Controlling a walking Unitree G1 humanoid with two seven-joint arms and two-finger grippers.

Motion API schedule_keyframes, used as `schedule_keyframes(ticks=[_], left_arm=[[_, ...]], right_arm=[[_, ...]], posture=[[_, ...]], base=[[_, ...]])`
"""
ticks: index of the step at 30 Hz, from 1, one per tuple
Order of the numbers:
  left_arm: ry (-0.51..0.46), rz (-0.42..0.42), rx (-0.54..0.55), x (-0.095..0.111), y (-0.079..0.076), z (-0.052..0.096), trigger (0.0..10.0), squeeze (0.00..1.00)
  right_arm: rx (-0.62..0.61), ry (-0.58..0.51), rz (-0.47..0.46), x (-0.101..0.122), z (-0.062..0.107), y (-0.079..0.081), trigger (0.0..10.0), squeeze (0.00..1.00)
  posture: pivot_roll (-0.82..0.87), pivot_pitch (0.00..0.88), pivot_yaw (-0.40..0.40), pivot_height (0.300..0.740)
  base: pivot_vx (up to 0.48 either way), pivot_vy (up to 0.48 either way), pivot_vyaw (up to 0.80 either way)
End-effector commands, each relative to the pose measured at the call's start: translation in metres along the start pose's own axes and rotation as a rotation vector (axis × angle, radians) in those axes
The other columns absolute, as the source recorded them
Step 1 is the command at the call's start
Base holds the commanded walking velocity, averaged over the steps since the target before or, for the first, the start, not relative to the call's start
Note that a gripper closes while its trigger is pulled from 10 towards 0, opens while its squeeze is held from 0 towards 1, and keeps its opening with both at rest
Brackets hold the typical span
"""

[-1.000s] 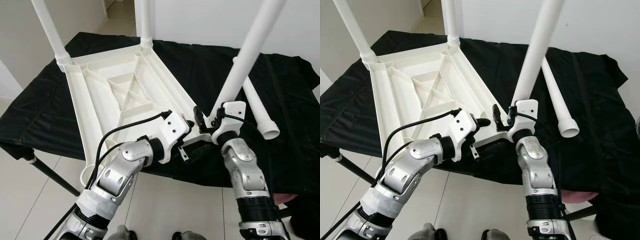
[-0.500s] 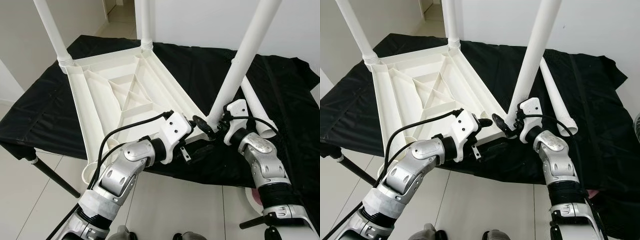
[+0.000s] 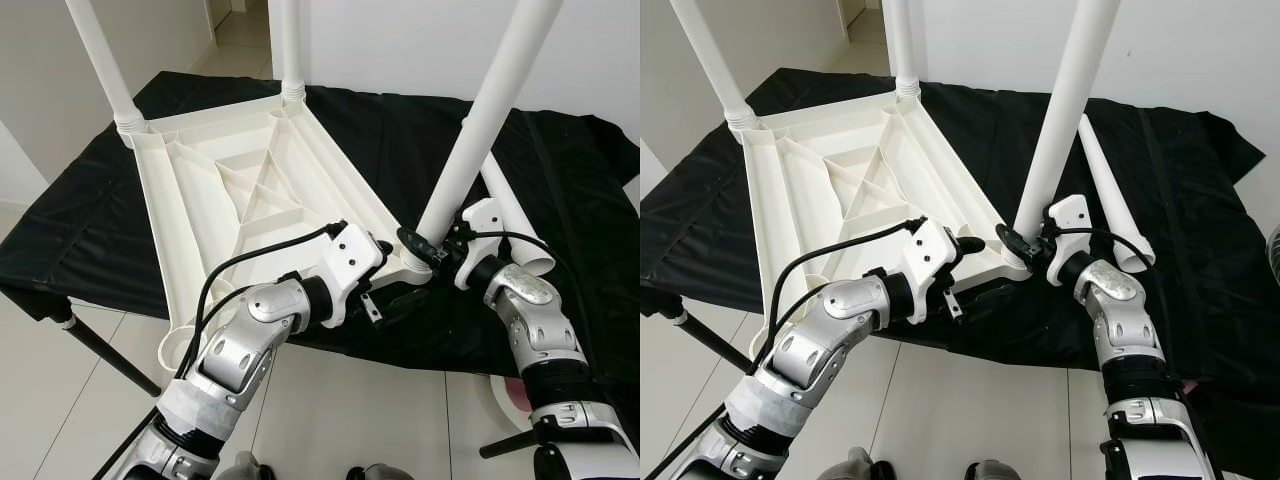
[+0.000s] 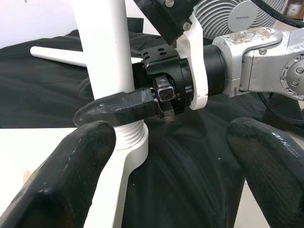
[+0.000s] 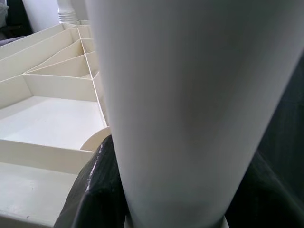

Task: Building children table

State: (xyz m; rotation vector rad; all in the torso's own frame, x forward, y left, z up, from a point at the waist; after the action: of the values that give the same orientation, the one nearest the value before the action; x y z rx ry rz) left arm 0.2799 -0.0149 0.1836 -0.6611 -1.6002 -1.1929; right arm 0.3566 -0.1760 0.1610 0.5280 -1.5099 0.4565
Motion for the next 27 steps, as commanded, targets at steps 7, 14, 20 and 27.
schedule_keyframes(ticks=[7, 14, 20, 27], left_arm=[[0.013, -0.01, 0.027, 0.0, 0.003, 0.0, 10.0, 0.0], [0.008, -0.01, 0.022, 0.003, 0.002, 0.0, 10.0, 0.0], [0.008, -0.002, 0.014, 0.005, -0.001, 0.002, 10.0, 0.0], [0.011, 0.002, 0.013, 0.004, -0.002, 0.002, 10.0, 0.0]], right_arm=[[-0.044, 0.0, -0.048, -0.011, 0.002, 0.005, 10.0, 0.0], [-0.065, -0.028, -0.049, -0.007, 0.005, 0.007, 10.0, 0.0], [-0.092, -0.058, -0.052, -0.003, 0.009, 0.01, 10.0, 0.0], [-0.101, -0.064, -0.059, -0.002, 0.009, 0.012, 10.0, 0.0]], posture=[[-0.11, 0.088, 0.034, 0.74], [-0.12, 0.129, 0.041, 0.74], [-0.12, 0.155, 0.048, 0.74], [-0.12, 0.161, 0.046, 0.74]], base=[[0.0, 0.0, 0.0], [0.0, 0.0, 0.0], [0.0, 0.0, 0.0], [0.0, 0.0, 0.0]])
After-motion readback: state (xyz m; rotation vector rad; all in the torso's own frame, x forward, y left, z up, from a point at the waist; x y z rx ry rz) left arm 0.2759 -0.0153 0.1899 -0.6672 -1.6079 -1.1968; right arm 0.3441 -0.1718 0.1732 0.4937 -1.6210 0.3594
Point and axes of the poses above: a point about 5 cm out from each wrist's last joint towards the gripper, its own z axis pointing back from the gripper into the wrist, its own x axis along the axis of the wrist's last joint, y = z × x, the point moved 3 cm from there along -z, pointing out of the wrist towards the gripper, and after that the axes turned 12 degrees about -z, right-handed, at the moved point
